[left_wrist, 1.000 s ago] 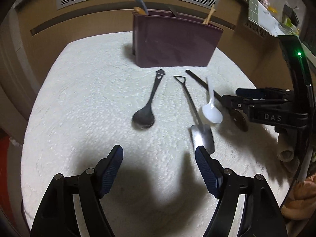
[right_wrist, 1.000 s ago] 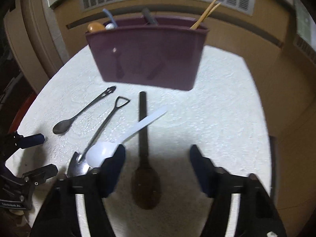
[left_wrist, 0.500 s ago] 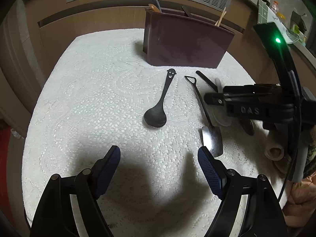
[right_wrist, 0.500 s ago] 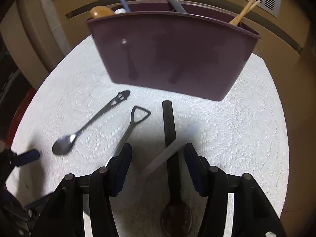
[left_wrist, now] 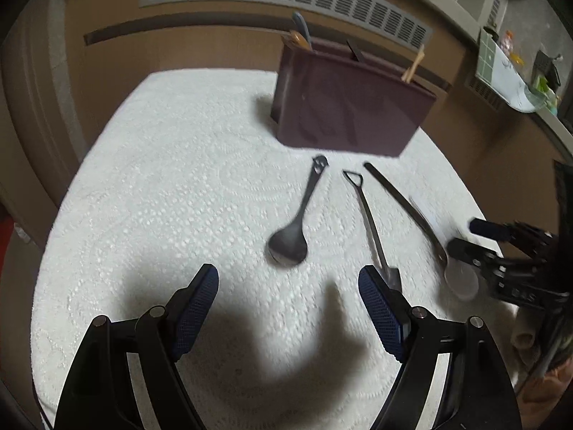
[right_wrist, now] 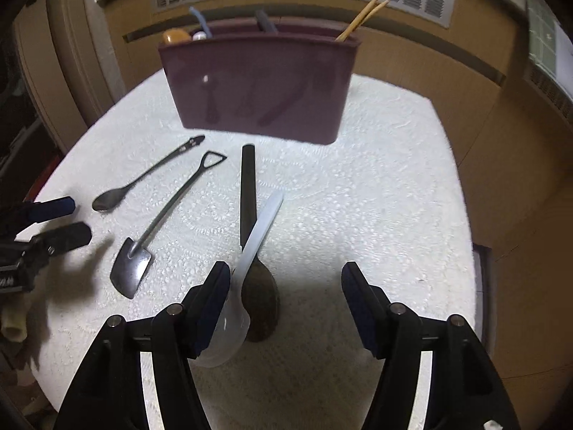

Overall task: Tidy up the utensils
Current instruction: 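Grasp the black metal spoon with the left tool while the right tool grasps the grey-handled spoon, then lift the black spoon with the left tool while the right tool lifts the grey-handled spoon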

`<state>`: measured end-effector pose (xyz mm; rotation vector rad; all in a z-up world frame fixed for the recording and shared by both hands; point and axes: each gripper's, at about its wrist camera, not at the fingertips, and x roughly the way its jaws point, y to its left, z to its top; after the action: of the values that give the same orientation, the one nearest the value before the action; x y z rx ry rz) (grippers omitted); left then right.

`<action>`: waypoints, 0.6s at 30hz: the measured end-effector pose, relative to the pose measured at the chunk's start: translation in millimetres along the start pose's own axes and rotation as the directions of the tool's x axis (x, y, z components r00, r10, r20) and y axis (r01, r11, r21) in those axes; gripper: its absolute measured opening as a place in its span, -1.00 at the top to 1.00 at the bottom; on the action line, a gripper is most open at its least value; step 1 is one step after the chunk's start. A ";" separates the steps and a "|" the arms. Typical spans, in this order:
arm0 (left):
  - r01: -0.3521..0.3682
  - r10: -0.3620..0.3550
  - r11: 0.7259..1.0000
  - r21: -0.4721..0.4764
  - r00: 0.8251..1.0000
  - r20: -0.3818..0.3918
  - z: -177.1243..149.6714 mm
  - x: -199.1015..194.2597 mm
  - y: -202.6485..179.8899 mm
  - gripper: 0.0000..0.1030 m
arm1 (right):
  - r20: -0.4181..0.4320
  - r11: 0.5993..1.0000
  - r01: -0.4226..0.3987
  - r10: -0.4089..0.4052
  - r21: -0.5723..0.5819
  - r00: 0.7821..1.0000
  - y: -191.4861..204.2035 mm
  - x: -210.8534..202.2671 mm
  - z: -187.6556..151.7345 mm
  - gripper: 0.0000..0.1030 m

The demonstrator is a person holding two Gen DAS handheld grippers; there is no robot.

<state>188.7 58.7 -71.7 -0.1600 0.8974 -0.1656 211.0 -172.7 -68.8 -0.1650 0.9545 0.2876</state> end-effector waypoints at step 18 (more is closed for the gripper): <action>-0.093 0.088 0.995 0.043 0.990 0.111 25.4 -24.2 -19.8 0.46 | 0.055 0.998 0.014 -0.018 0.065 0.998 -15.4 -12.2 -3.9 -0.26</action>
<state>192.4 46.3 -33.6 -0.0831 0.7892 -0.0929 206.2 -190.4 -60.9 -0.1045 0.9054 0.2449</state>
